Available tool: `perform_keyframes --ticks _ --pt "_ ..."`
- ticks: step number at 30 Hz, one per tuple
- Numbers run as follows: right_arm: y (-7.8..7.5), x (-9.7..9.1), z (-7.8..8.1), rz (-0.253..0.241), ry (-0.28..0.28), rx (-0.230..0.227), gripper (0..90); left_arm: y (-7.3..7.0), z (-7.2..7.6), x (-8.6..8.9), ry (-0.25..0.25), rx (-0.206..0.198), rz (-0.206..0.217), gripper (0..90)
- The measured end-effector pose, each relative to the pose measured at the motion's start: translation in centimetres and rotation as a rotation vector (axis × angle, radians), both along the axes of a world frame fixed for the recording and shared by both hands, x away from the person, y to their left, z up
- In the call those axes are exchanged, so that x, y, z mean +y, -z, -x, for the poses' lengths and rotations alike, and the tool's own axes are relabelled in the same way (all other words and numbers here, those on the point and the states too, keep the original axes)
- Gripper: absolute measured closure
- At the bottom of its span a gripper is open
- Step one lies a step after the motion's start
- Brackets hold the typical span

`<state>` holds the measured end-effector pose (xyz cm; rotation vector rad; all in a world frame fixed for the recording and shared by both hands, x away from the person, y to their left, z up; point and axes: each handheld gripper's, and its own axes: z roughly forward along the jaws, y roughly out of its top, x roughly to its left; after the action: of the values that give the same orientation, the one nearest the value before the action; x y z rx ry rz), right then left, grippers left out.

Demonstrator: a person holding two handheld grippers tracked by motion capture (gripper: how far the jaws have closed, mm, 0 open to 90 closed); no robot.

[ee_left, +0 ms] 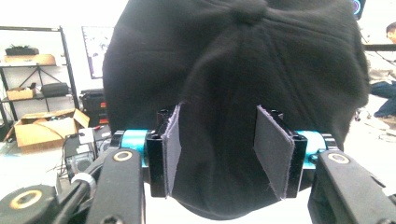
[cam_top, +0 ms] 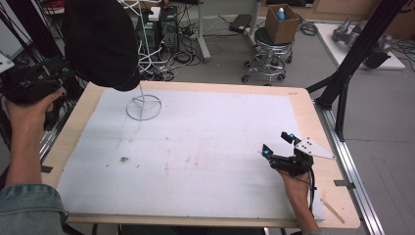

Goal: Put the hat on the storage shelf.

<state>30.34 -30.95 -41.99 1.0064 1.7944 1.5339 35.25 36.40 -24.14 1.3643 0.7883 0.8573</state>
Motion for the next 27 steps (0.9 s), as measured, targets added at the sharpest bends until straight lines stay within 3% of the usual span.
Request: perform_keyframes --ticks 7,15,21,25,27 --pt "0.0 0.9 -0.9 -0.012 -0.017 0.004 10.2 0.8 1.8 -1.8 0.021 -0.007 -0.03 43.2" --pt "-0.1 1.0 -0.8 -0.013 -0.017 0.002 10.2 2.0 3.7 -3.7 0.063 0.011 -0.024 34.0" --pt "-0.1 1.0 -0.7 -0.002 -0.014 0.005 10.1 4.1 4.6 -5.2 0.066 0.026 -0.044 28.0" --pt "-0.1 0.8 -0.7 0.001 -0.012 0.0 10.2 5.8 5.0 -6.0 0.055 0.038 -0.083 26.0" --pt "-0.1 0.8 -0.5 0.004 -0.004 0.003 10.2 6.9 5.1 -6.1 0.05 0.054 -0.08 25.8"
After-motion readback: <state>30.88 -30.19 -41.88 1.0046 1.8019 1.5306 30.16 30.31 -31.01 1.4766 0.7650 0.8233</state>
